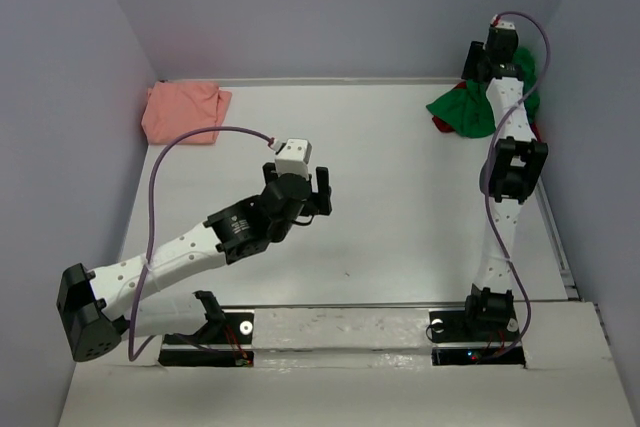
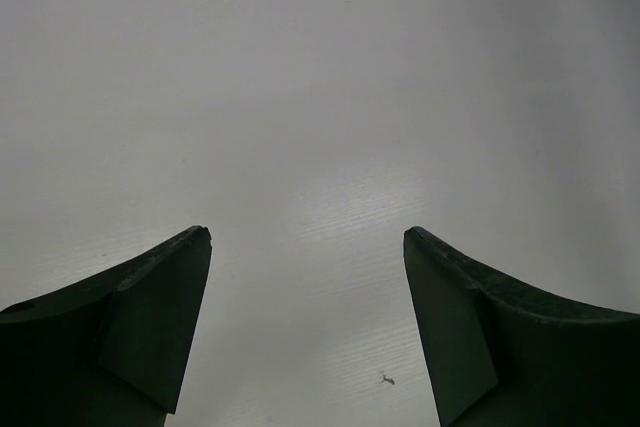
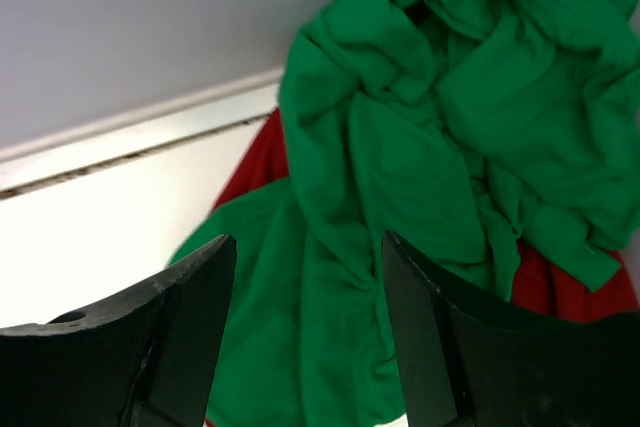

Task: Fold and stack the t-shirts
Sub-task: Grab the tshirt from the pile, then move the tshirt to the center of the board, then flatten the tshirt out

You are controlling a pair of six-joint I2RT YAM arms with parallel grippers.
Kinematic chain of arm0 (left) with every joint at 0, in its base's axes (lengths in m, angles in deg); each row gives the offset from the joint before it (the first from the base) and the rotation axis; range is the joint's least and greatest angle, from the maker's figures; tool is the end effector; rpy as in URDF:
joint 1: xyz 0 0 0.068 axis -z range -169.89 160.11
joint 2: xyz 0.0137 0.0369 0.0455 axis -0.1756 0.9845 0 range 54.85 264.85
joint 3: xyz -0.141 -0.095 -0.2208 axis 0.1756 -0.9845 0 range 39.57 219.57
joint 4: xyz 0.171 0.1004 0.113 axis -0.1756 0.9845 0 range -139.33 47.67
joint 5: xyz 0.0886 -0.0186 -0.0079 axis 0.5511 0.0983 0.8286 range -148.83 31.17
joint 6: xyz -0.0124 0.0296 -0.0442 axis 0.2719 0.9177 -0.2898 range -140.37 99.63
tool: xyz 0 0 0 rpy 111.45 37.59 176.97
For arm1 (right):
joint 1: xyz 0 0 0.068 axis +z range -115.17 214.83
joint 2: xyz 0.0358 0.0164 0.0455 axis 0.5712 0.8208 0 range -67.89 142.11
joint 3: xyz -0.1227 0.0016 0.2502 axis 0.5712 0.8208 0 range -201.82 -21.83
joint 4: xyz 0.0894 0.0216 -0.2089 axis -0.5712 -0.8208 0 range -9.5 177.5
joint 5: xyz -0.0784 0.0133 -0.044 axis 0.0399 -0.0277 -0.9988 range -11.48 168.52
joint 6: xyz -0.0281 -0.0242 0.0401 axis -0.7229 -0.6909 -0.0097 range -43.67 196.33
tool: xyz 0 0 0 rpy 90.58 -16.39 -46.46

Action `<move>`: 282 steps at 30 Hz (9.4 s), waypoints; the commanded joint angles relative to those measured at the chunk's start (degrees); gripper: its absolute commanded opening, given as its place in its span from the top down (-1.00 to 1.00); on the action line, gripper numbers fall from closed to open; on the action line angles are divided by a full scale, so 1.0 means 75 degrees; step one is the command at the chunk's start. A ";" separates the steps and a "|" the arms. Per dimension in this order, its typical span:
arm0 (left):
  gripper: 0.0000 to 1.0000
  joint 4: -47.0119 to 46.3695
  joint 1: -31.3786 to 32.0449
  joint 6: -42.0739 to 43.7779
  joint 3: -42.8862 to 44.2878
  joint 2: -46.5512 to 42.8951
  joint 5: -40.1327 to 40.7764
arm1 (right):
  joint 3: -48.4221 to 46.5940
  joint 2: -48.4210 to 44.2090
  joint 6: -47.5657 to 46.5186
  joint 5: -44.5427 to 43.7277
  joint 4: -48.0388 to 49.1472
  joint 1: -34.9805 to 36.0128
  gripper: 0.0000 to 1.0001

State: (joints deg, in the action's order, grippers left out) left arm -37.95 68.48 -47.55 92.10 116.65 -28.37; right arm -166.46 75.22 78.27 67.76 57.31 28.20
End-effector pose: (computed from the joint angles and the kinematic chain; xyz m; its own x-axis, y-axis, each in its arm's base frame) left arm 0.1246 -0.1666 0.3397 -0.3860 -0.1239 -0.9141 0.3471 0.8986 -0.2684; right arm 0.5356 -0.0691 0.2883 -0.4669 0.0876 -0.8799 0.2922 0.9545 -0.0600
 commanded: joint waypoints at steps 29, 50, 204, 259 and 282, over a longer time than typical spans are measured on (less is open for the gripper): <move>-0.72 -0.0392 -0.1396 -0.0243 -0.0067 -0.0178 0.0181 | -0.0813 0.1426 0.0058 0.1259 0.1049 -0.0674 -0.08; -0.71 -0.0626 -0.1654 -0.0185 -0.0067 0.0045 -0.0358 | -0.0461 0.1357 0.0269 0.1658 0.1026 -0.0744 0.31; -0.60 0.4542 -0.1607 -0.0677 0.3566 -0.1889 0.4494 | 0.1576 -0.5733 -0.4945 -0.1364 0.1928 0.6275 1.00; -0.60 0.2843 -0.1607 0.0272 0.2523 -0.1361 0.2513 | 0.8456 -0.6718 0.0703 -0.0275 0.0885 0.5502 -0.15; -0.60 0.2983 -0.1607 0.0214 0.2429 -0.1525 0.2513 | 0.9102 -0.6308 0.0821 -0.0802 0.1518 0.5572 -0.04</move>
State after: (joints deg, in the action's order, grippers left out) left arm -15.20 56.51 -46.11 108.71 106.51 -10.82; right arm -94.60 26.70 85.55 64.98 65.55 69.70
